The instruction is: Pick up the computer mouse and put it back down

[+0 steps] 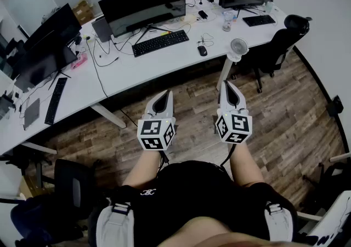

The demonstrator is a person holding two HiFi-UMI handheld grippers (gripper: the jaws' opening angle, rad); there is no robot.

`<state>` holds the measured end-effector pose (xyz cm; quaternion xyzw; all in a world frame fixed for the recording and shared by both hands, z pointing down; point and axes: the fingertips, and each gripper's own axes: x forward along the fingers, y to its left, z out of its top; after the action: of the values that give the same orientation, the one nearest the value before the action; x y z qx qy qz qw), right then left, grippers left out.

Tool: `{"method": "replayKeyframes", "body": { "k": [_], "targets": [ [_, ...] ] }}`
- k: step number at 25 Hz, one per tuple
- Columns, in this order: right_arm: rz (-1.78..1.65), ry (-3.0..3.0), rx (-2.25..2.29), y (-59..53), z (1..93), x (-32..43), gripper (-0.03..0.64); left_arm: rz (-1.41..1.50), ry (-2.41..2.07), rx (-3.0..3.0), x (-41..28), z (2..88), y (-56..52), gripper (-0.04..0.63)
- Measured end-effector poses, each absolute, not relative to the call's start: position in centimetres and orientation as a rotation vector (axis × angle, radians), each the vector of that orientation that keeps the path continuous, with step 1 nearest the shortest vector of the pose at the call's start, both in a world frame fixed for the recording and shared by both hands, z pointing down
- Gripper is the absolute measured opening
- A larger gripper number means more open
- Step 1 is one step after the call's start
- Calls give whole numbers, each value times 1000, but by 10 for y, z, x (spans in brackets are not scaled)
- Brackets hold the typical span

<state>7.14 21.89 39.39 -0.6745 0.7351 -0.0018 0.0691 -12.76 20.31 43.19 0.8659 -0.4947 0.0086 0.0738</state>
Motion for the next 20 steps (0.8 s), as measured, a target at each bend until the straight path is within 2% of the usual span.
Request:
{"method": "replayKeyframes", "body": {
  "k": [20],
  "targets": [
    [100, 2174, -2070, 191, 389, 37, 3, 55, -1514, 2674, -159, 430, 168, 52]
  ]
}}
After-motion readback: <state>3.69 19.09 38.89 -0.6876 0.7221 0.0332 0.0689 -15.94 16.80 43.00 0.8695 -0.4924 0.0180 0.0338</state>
